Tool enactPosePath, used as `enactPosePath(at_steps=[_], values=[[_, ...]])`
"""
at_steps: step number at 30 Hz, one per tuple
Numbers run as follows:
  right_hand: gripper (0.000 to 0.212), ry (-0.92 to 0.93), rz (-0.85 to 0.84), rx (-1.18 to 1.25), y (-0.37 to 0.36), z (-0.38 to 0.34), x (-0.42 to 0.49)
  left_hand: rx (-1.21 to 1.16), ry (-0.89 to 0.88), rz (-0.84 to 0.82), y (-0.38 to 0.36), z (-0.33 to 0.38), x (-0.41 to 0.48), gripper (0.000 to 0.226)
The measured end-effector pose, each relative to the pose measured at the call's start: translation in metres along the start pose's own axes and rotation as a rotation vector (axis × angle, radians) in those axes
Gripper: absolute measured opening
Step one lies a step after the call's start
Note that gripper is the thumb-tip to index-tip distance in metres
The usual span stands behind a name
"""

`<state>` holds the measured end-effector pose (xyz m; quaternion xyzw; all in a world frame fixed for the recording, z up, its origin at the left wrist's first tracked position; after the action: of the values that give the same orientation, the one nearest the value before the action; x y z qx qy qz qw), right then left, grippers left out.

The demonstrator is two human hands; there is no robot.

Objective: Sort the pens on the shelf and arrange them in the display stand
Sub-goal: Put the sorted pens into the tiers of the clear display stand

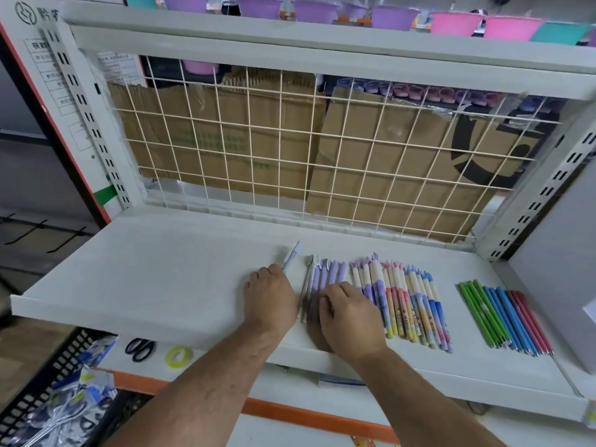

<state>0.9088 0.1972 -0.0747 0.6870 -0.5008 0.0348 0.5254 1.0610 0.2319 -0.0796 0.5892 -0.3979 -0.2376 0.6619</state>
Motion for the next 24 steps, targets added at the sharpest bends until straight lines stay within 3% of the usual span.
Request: enactPosePath(at_steps=[6,11,17,24], values=[[0.011,-0.027,-0.019,-0.003,0.0,0.0,0.002,-0.208,0.009,0.041,0.01,-0.005,0.004,0.002],[0.009,-0.121,-0.01,0.07,0.016,-0.003,0.004,-0.56,0.078,0.068,0.024,-0.007,-0.002,0.016],[0.012,-0.467,-0.057,0.314,0.065,-0.007,0.008,-0.951,0.202,-0.188,0.036,0.014,-0.011,0.025],[0.014,-0.681,0.003,0.602,0.126,-0.002,0.008,-1.263,0.111,-0.412,0.074,0.079,-0.049,0.016]])
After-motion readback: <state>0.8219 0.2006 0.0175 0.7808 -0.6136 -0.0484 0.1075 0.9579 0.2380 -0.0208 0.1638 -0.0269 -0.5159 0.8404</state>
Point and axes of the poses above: each hand's wrist, its own x-axis towards the middle knuckle, its own y-axis out of the back of the hand, z = x × y, the point moved 2 cm from there along x, towards the middle knuckle, and after that the axes turned 13 degrees about x, right-handed, at the moved point
